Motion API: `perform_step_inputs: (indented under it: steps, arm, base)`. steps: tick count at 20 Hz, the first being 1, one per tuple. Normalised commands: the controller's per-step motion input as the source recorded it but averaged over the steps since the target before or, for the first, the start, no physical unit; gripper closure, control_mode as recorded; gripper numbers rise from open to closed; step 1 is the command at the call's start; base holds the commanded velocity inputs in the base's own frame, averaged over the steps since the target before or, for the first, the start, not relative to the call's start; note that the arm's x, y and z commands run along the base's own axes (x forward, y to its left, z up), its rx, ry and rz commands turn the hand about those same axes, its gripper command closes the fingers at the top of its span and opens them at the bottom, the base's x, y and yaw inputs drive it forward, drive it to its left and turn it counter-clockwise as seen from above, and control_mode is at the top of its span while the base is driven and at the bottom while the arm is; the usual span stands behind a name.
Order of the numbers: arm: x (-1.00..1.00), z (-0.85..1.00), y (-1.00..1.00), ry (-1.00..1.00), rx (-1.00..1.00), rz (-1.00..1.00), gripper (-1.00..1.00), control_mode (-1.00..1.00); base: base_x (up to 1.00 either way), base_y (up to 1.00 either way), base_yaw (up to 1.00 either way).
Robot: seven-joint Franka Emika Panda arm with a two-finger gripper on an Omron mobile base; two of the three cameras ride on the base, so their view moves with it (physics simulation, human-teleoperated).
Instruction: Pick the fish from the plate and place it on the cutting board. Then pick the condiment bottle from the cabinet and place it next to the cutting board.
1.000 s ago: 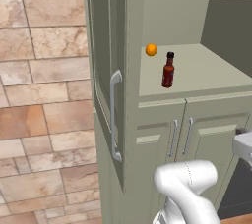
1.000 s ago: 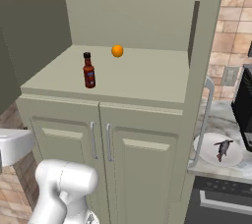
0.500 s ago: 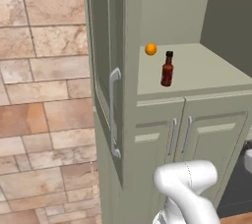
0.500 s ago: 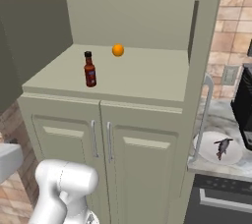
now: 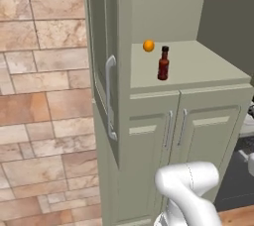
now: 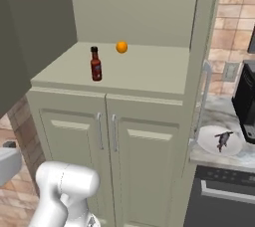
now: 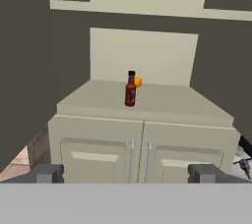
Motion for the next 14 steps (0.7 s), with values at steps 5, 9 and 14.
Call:
perform_step_inputs:
  steps: [5,9,14]
  arm:
    - [0.00,0.00,0.00,0.00,0.00,0.00,-1.00,1.00]
    - [0.00,0.00,0.00,0.00,0.00,0.00,-1.00,1.00]
    - [0.00,0.00,0.00,0.00,0.00,0.00,-1.00,1.00]
  base:
    - [-0.36,0.00,0.00]
    - [-0.38,0.00,0.00]
    - [-0.39,0.00,0.00]
